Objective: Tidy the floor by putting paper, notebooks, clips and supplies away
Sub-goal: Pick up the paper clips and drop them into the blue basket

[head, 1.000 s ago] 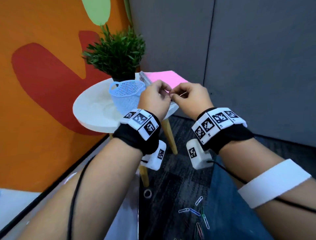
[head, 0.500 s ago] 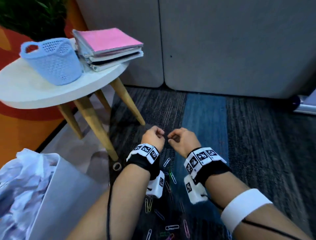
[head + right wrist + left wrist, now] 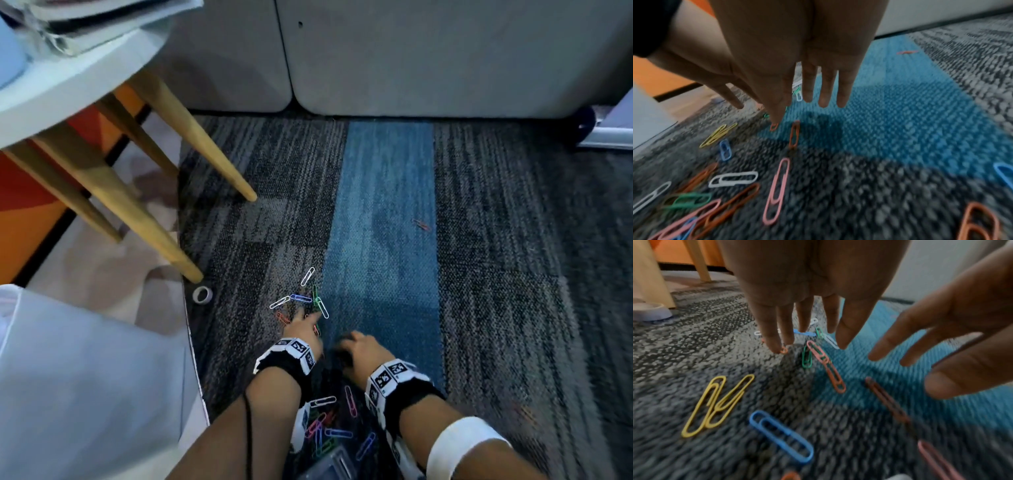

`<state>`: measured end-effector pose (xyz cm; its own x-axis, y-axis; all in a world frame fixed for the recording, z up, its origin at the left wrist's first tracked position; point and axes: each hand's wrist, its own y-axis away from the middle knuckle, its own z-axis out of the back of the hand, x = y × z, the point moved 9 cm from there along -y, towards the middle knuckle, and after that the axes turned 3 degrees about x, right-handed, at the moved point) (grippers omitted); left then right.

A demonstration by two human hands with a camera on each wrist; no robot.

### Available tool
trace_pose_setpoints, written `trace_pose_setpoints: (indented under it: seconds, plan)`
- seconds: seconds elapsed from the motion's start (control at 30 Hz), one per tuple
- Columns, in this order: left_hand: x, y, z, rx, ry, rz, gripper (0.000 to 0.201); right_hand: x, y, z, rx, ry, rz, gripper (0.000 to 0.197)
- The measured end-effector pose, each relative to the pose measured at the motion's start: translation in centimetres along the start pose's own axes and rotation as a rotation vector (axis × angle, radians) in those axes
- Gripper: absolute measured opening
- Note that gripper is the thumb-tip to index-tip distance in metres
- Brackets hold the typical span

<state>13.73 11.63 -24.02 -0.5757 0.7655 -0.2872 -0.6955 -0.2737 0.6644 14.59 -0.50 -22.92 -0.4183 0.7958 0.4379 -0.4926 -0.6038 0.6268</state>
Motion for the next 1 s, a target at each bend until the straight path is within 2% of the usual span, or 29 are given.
trace_pose_setpoints:
  seconds: [0.13,0.27,0.5,0.63,0.77,0.9,1.0]
  plan:
    - [0.5,-0.1,-2.8,0.152,-0.123,-0.009,0.072,0.7,-0.4,-4.3,0.192,0.138,0.067,0.079]
    - [0.9,-0.2,-4.2,0.235,-0.262,-0.025,0.076,0.4,0.2,-6.5,0.288,0.263,0.076,0.093]
    - [0.8,3.1,-6.5,0.183,-0.372,-0.163,0.069,-0.5,0.7,-5.3,0.130,0.262,0.165,0.059]
    - [1.6,4.8,-8.0,0.231,-0.385,-0.195,0.085,-0.7,0.7,-4.3,0.079,0.245,0.185,0.044]
    - [1.6,5.9,-8.8,0.252,-0.474,-0.180,0.099,-1.0,0.4,-4.1,0.078,0.249,0.138,0.038]
    - [0.9,6.1,-8.4,0.221,-0.465,-0.169,0.091,-2.0,0.1,-3.9,0.037,0.192,0.052,0.036]
    - [0.8,6.2,-8.2,0.226,-0.459,-0.172,0.078,-3.4,0.2,-3.6,0.018,0.102,-0.046,0.026]
